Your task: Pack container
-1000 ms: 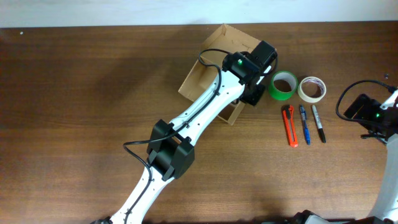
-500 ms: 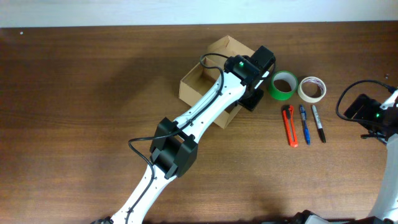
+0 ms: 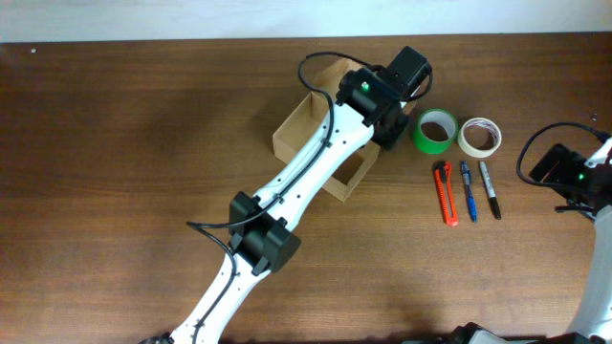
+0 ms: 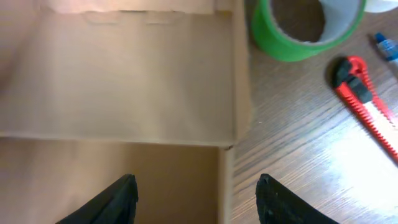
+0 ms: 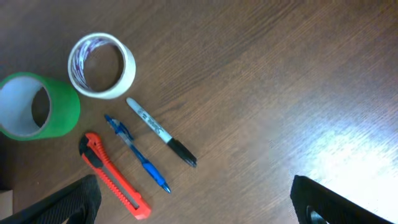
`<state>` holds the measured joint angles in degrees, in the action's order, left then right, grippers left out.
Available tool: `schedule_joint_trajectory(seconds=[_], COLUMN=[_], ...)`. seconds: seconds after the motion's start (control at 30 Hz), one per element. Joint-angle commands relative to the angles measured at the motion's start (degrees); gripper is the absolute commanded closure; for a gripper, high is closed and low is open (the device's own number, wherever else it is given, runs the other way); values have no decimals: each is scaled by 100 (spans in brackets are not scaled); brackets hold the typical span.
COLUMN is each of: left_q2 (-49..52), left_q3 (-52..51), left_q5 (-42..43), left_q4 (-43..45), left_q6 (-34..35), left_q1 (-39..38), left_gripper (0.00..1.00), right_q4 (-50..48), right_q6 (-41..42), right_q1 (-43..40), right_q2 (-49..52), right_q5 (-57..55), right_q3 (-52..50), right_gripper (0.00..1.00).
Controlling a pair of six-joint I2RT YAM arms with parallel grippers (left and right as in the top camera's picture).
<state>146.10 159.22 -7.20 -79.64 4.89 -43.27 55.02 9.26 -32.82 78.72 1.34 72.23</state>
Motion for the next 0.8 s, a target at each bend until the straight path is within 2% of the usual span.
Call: schedule_joint_trajectory(seconds=[0.0,0.2,0.37,0.47,0.57,0.63,0.7,0.73,0.77], left_q2=[-619,-1602,-2800,-3220,-3311,-3276,-3241,-3233,-3233], left_q3=[109,63,-844,-1502,-1849,-2050,-2297,-2483,-2664], left_q5=[-614,-826,-807,-763,-459,-420,-420,-420,-420], left_q4=[-101,-160,39,225,282,186,90,94,118], left_q6=[-195,-195,-195,-192,-192,-192,-192,-192,-192], left_q1=[247,1123,2765,3694,4476,4826,5031,5106,5156], left_gripper=[39,39,39,39,35,32,28,25,18], right_q4=[-127,83,184,299,402,603,837,946,1043], right_q6=[70,33,-260,-348,-452,-422,-116,35,98], right_q1=[-20,-11,356,861,1453,1799,2035,2118,2175], right_q2=[42,42,42,42,46,129,332,496,684], right_q5=[0,339,337,258,9,-87,-72,-7,116], right_q3=[107,107,114,175,306,518,835,1054,1292], right_gripper=[1,0,5,7,11,18,22,24,25])
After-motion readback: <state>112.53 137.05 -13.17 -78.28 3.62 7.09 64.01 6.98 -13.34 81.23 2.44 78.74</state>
